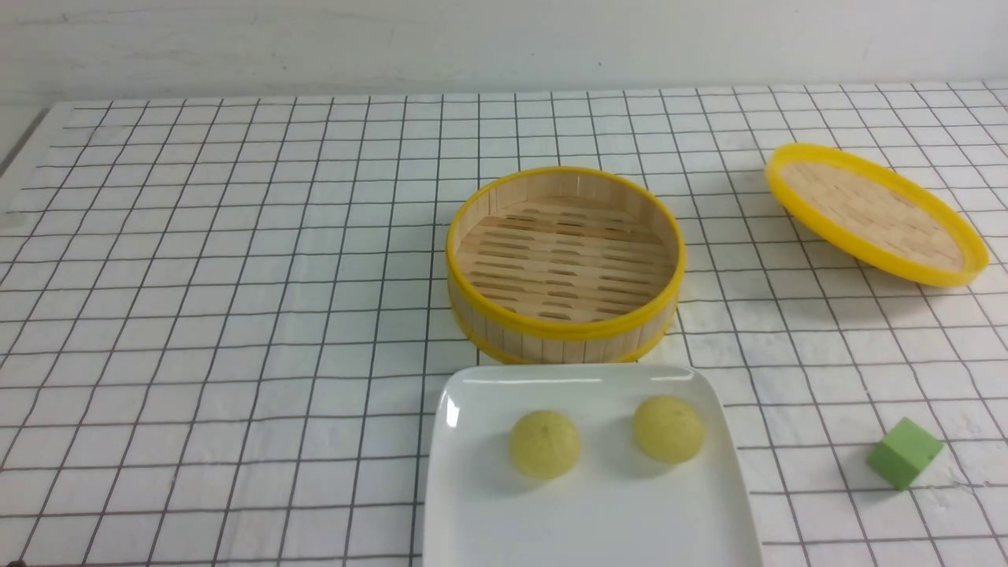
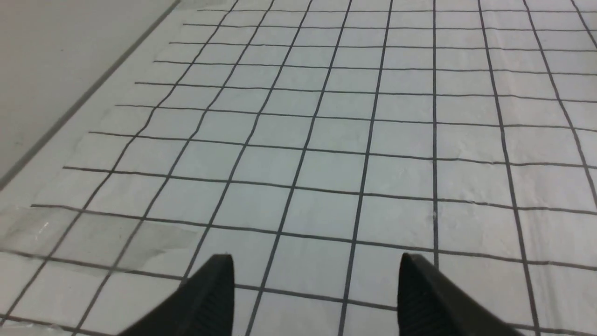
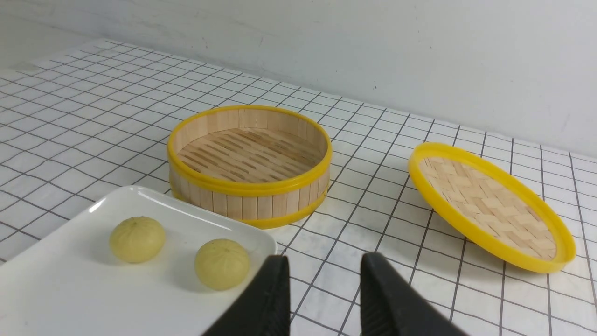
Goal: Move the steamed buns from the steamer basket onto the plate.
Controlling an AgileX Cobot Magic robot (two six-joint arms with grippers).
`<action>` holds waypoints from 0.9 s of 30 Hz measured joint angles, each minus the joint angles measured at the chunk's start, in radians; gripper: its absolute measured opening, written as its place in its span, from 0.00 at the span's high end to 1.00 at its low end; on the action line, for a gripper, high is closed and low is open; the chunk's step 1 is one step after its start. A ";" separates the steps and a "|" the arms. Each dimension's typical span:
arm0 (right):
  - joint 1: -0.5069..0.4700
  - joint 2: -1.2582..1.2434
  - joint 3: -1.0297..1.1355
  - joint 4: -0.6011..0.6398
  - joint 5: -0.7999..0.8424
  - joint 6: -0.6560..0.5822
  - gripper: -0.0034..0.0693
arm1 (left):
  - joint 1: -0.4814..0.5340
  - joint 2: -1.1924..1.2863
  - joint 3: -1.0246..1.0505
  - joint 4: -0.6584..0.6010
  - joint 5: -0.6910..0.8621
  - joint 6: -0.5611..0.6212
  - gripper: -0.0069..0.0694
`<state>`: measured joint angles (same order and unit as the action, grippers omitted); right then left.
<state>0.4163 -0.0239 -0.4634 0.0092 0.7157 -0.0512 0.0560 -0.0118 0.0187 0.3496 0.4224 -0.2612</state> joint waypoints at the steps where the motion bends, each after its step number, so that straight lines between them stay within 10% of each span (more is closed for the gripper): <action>1: 0.000 0.000 0.000 0.000 0.000 0.000 0.62 | 0.000 0.000 0.000 0.007 0.000 0.000 0.28; 13: 0.000 0.000 0.007 0.015 -0.008 0.000 0.62 | 0.000 0.000 -0.002 0.026 0.024 0.000 0.28; 27: -0.009 0.003 0.437 -0.070 -0.401 0.000 0.62 | 0.000 0.000 -0.002 0.029 0.026 0.000 0.28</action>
<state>0.4073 -0.0208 -0.0261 -0.0612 0.3146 -0.0512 0.0560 -0.0118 0.0165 0.3784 0.4480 -0.2612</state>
